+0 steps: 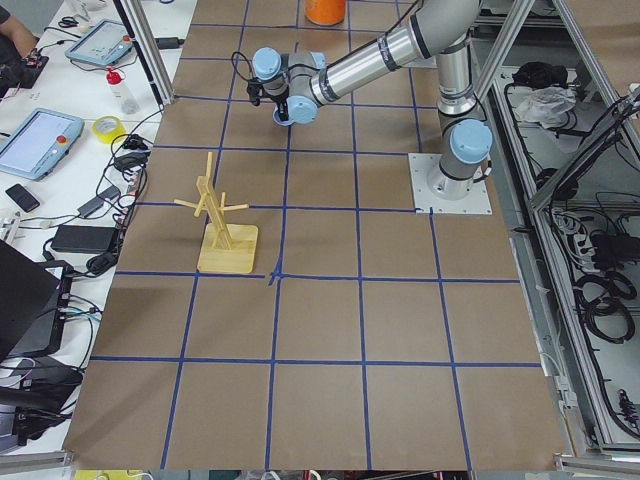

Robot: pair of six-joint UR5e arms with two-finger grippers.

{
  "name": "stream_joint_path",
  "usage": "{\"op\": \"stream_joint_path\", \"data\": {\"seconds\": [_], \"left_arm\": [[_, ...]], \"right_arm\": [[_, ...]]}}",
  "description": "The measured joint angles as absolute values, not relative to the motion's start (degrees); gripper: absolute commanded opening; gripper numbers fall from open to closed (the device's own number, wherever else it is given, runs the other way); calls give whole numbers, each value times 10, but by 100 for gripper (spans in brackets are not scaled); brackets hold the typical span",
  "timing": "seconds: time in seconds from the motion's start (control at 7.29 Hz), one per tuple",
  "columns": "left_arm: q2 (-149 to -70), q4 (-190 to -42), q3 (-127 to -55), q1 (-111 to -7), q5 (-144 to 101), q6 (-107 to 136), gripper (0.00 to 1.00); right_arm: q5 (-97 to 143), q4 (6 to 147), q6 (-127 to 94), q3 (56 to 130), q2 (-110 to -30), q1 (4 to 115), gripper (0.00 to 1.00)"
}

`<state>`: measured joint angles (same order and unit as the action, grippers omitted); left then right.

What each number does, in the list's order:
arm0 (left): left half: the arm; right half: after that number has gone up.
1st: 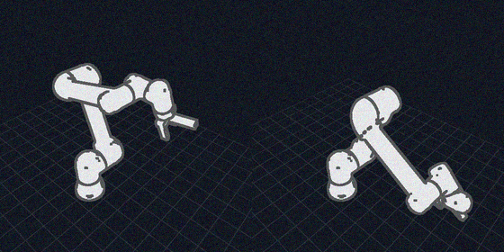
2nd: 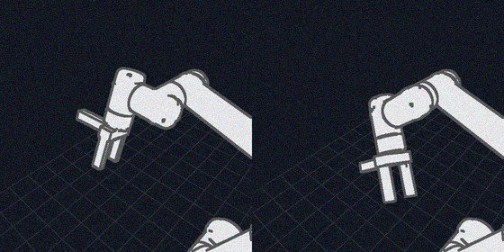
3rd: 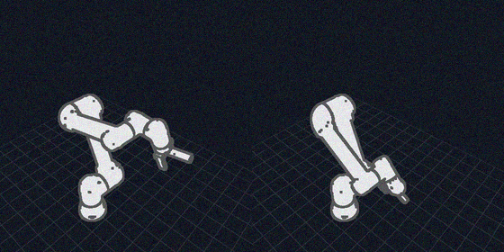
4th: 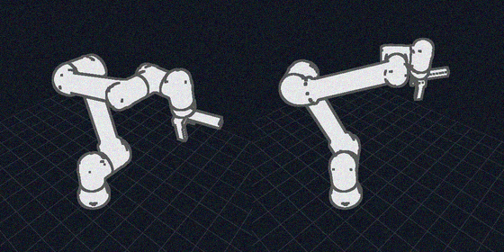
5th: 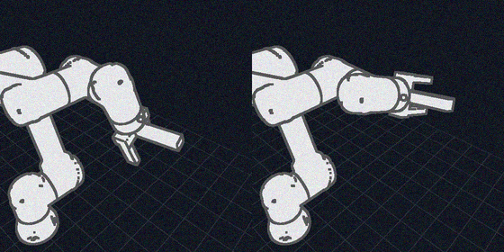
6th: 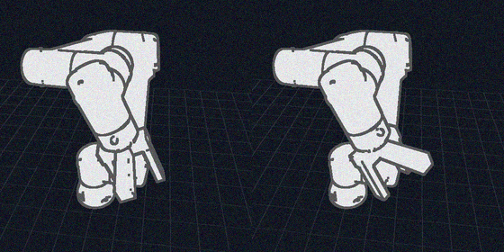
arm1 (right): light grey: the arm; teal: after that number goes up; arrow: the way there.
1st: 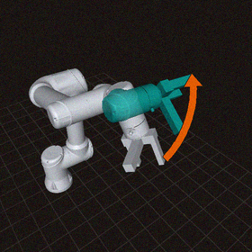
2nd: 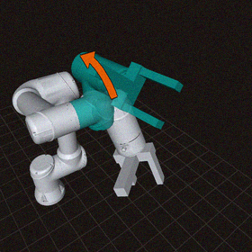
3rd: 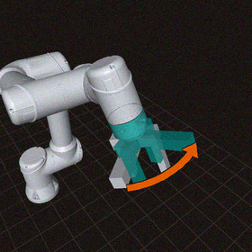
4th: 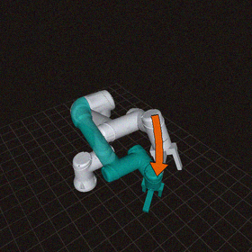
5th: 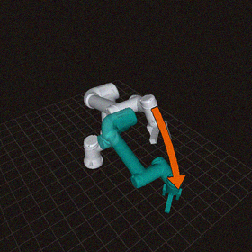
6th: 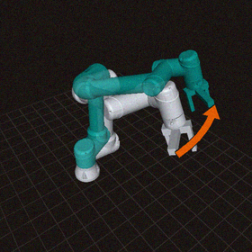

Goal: Flip cup
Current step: 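Reach the left gripper to the lying cup's open end while right arm withdraws, then grasp the cup rim with the left gripper and lift it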

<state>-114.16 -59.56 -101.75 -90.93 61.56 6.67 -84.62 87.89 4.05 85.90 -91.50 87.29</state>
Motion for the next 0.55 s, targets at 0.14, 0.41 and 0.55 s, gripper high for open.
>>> {"op": "stream_joint_path", "data": {"seconds": [0.14, 0.41, 0.55], "left_arm": [[-1154, -593, -1017, -914, 602, 65, 100], [-1170, -587, -1017, -923, 591, 67, 49], [-1173, -581, -1017, -927, 589, 68, 7]], "right_arm": [[-845, 879, 39, 859, -915, 873, 100], [-847, 879, 39, 860, -915, 873, 100], [-849, 879, 39, 860, -915, 872, 100]]}}
